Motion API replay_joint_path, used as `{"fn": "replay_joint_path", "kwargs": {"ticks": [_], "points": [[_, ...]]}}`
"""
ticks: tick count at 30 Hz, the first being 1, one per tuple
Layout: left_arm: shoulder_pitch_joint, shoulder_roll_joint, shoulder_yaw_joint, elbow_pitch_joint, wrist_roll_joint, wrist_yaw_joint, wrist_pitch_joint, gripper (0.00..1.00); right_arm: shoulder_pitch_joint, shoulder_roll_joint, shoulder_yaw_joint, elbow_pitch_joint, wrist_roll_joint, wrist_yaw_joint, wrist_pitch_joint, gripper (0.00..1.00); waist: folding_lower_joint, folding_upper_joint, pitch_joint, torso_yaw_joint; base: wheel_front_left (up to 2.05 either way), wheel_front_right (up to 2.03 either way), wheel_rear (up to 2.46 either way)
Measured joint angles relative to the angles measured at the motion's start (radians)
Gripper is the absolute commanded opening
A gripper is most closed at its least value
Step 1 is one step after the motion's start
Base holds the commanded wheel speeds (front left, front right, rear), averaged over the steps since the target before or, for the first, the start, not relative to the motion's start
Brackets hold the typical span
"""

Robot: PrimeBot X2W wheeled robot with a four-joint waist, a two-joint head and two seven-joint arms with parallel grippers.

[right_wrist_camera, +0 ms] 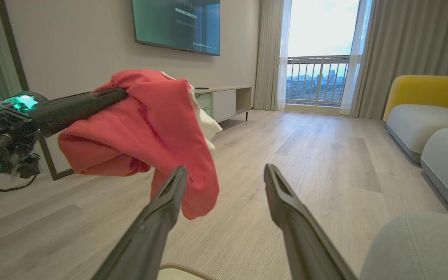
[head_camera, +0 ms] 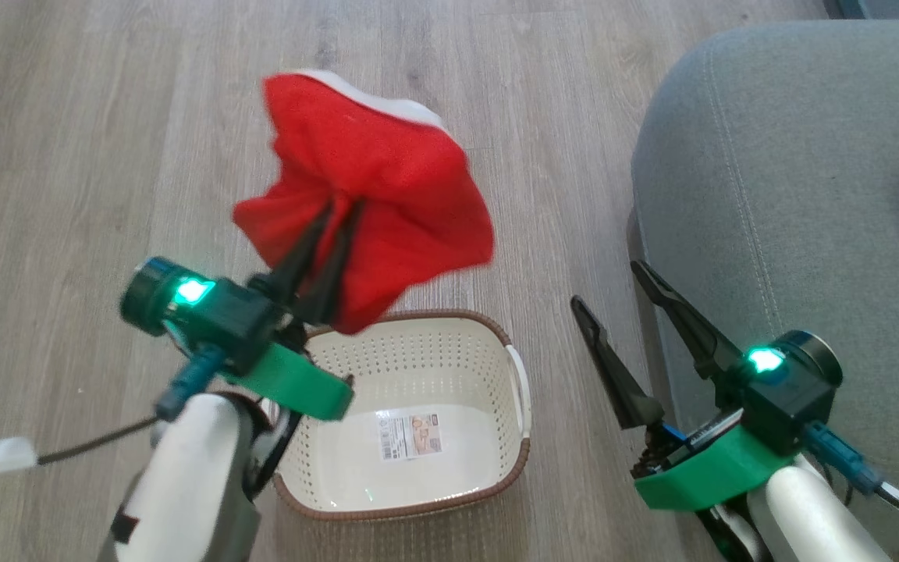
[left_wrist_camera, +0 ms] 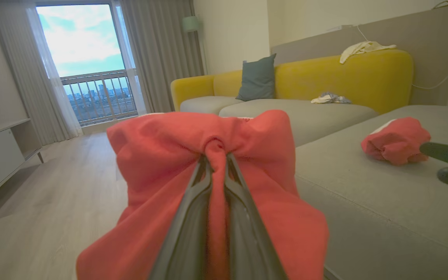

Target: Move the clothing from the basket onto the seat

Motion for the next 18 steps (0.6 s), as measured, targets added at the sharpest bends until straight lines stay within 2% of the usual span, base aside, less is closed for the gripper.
{"fn": "replay_joint_path", "kwargs": {"ticks": [1,11,18], "points": [[0.000,0.000,0.000,0.000,0.000,0.000,0.000,0.00,0.000,0.000,0.000,0.000,0.000,0.000,0.000,1.00,0.0000,0.0000,0.000,0.000,0.00,0.00,0.00],[-0.026,0.114,-0.254,0.015,0.007,0.000,0.000,0.00,-0.058,-0.075,0.087,0.017,-0.064,0.000,0.000,1.00,0.0000,0.0000,-0.001,0.003,0.00,0.00,0.00],[-0.055,0.156,-0.355,0.018,0.008,0.000,0.000,0.00,-0.103,-0.132,0.168,0.052,-0.096,0.000,0.000,1.00,0.0000,0.0000,-0.006,0.003,0.00,0.00,0.00]]}}
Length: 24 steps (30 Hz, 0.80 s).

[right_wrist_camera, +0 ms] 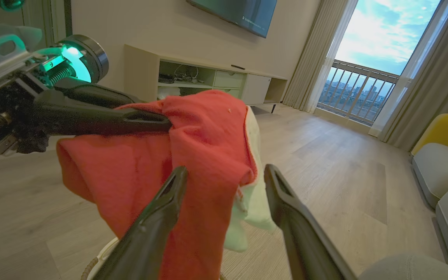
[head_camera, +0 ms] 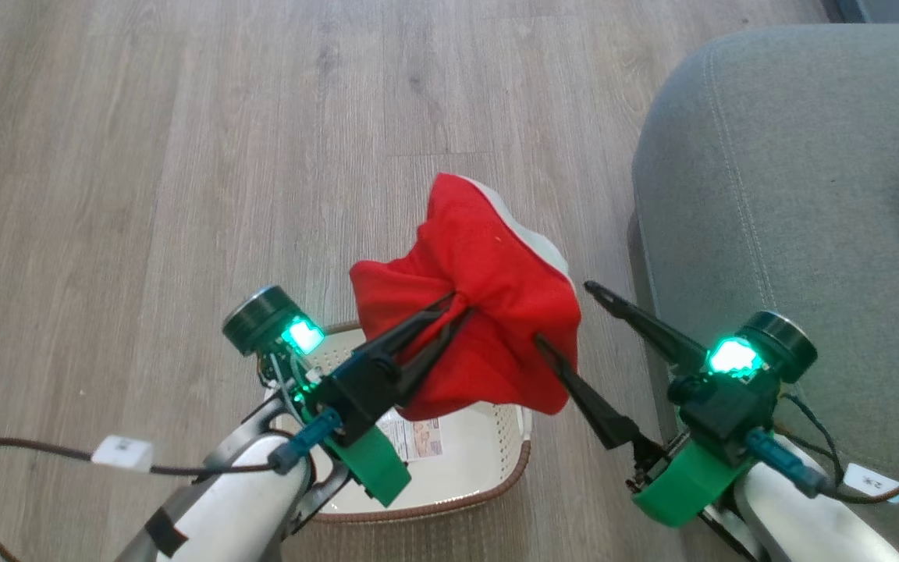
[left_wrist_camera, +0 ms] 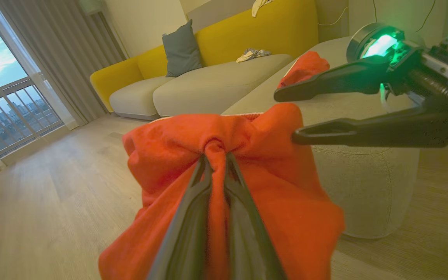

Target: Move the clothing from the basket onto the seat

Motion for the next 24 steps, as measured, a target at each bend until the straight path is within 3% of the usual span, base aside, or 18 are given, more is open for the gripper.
{"fn": "replay_joint_path", "kwargs": {"ticks": [10,24], "points": [[-0.035,0.028,-0.110,-0.015,0.006,0.000,0.000,0.00,-0.078,-0.059,0.143,0.095,0.002,0.000,0.000,1.00,0.0000,0.0000,-0.006,-0.004,0.00,0.00,0.00],[-0.070,0.028,-0.200,-0.001,-0.049,0.000,0.000,0.00,-0.172,-0.029,0.254,0.185,0.005,0.000,0.000,1.00,0.0000,0.0000,0.003,0.012,0.00,0.00,0.00]]}}
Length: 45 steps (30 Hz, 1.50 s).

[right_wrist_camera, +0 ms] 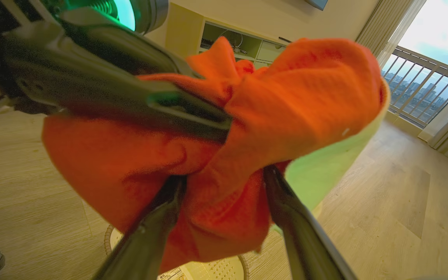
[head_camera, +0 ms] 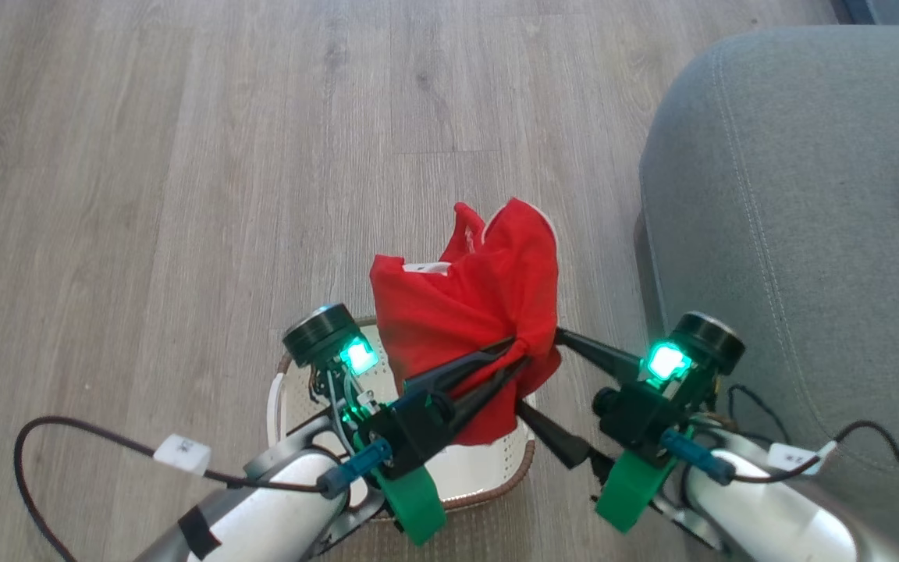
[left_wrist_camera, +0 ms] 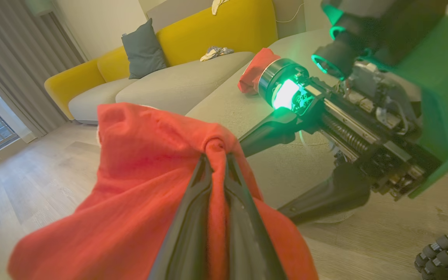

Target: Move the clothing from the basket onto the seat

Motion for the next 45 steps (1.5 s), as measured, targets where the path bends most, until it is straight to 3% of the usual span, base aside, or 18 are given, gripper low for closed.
{"fn": "replay_joint_path", "kwargs": {"ticks": [2,3,4,5,11,18,19,20,21,45], "points": [[0.000,-0.001,-0.001,0.002,-0.009,0.000,0.000,0.00,0.000,0.008,0.013,0.007,0.002,0.000,0.000,1.00,0.0000,0.0000,-0.001,0.002,0.00,0.00,0.00],[0.000,-0.001,-0.001,0.003,-0.012,0.000,0.000,0.00,-0.001,0.010,0.021,0.010,0.006,0.000,0.000,0.69,0.0000,0.0000,0.000,0.003,0.00,0.00,0.00],[0.000,-0.001,-0.001,0.003,-0.017,0.000,0.000,0.00,-0.001,0.011,0.028,0.015,0.009,0.000,0.000,0.30,0.0000,0.0000,0.000,0.004,0.00,0.00,0.00],[0.000,-0.001,-0.002,0.004,-0.018,0.000,0.000,0.00,-0.001,0.012,0.031,0.023,0.016,0.000,0.000,0.00,0.0000,0.0000,0.000,0.005,0.00,0.00,0.00],[0.000,-0.002,-0.002,0.006,-0.025,0.000,0.000,0.00,-0.002,0.031,0.025,0.039,0.041,0.000,0.000,0.00,0.0000,0.0000,0.000,0.010,0.00,0.00,0.00],[0.000,-0.011,0.000,0.006,-0.028,0.000,0.000,0.00,0.007,0.074,-0.056,0.040,0.041,0.000,0.000,0.00,0.0000,0.0000,-0.002,0.012,0.00,0.00,0.00],[0.000,-0.012,0.000,0.006,-0.030,0.000,0.000,0.05,0.009,0.080,-0.068,0.037,0.040,0.000,0.000,0.00,0.0000,0.0000,-0.003,0.012,0.00,0.00,0.00],[0.000,-0.014,0.003,0.005,-0.034,0.000,-0.001,0.43,0.014,0.087,-0.083,0.032,0.039,0.000,0.000,0.00,0.0000,0.0000,-0.004,0.012,0.00,0.00,0.00],[0.000,-0.018,0.008,0.000,-0.033,0.000,-0.001,1.00,0.025,0.095,-0.100,0.024,0.039,0.000,0.000,0.00,0.0000,0.0000,-0.004,0.011,0.00,0.00,0.00],[0.116,-0.051,0.134,0.026,-0.012,0.000,-0.005,1.00,0.262,0.232,-0.691,-0.200,-0.005,0.000,0.000,0.00,0.0000,0.0000,-0.019,-0.016,0.00,0.00,0.00]]}}
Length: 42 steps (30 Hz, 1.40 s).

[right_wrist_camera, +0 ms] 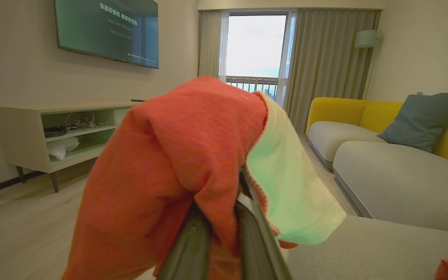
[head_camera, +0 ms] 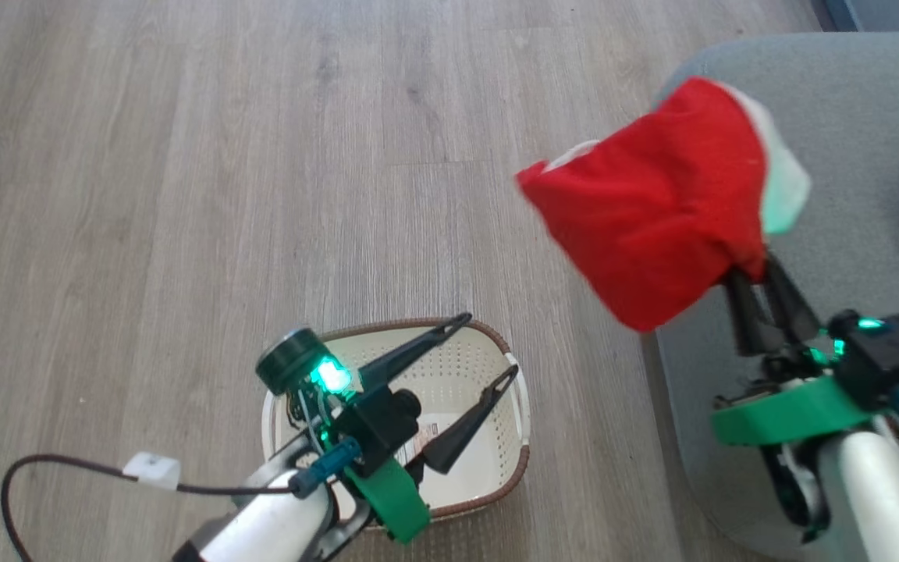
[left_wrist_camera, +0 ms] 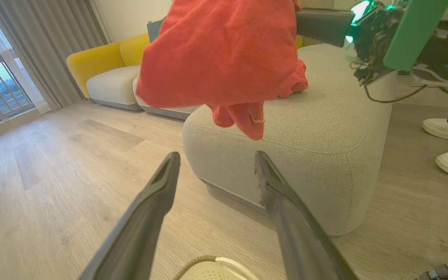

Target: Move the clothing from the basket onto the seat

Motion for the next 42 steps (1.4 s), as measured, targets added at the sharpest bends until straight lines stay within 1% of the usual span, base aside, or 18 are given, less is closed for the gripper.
{"fn": "replay_joint_path", "kwargs": {"ticks": [3,7,12,14,17,26,35,42], "points": [[0.021,-0.010,0.003,0.015,-0.001,0.000,0.000,1.00,0.024,0.004,-0.050,-0.004,0.001,0.000,0.000,0.00,0.0000,0.0000,0.004,-0.006,0.00,0.00,0.00],[0.051,-0.017,0.014,0.031,-0.015,0.000,0.000,1.00,0.054,0.033,-0.105,-0.002,0.017,0.000,0.000,0.00,0.0000,0.0000,0.005,-0.014,0.00,0.00,0.00],[0.085,-0.030,0.029,0.056,-0.045,0.000,0.000,1.00,0.078,0.052,-0.152,0.036,0.050,0.000,0.000,0.00,0.0000,0.0000,0.007,-0.020,0.00,0.00,0.00],[0.097,-0.042,0.035,0.072,-0.068,0.000,0.000,1.00,0.084,0.057,-0.160,0.051,0.058,0.000,0.000,0.00,0.0000,0.0000,0.008,-0.021,0.00,0.00,0.00],[0.106,-0.045,0.035,0.085,-0.081,0.000,0.000,1.00,0.092,0.059,-0.167,0.065,0.065,0.000,0.000,0.00,0.0000,0.0000,0.009,-0.022,0.00,0.00,0.00],[0.116,-0.046,0.033,0.111,-0.081,0.000,0.000,1.00,0.092,0.065,-0.169,0.080,0.066,0.000,0.000,0.00,0.0000,0.0000,0.011,-0.035,0.00,0.00,0.00],[0.135,-0.047,0.030,0.111,-0.074,0.000,0.000,1.00,0.092,0.066,-0.206,0.056,0.073,0.000,0.000,0.00,0.0000,0.0000,0.012,-0.103,0.00,0.00,0.00],[0.133,-0.037,0.032,0.098,-0.066,0.000,0.000,1.00,0.092,0.077,-0.219,0.028,0.073,0.000,0.000,0.00,0.0000,0.0000,0.036,-0.186,0.00,0.00,0.00]]}}
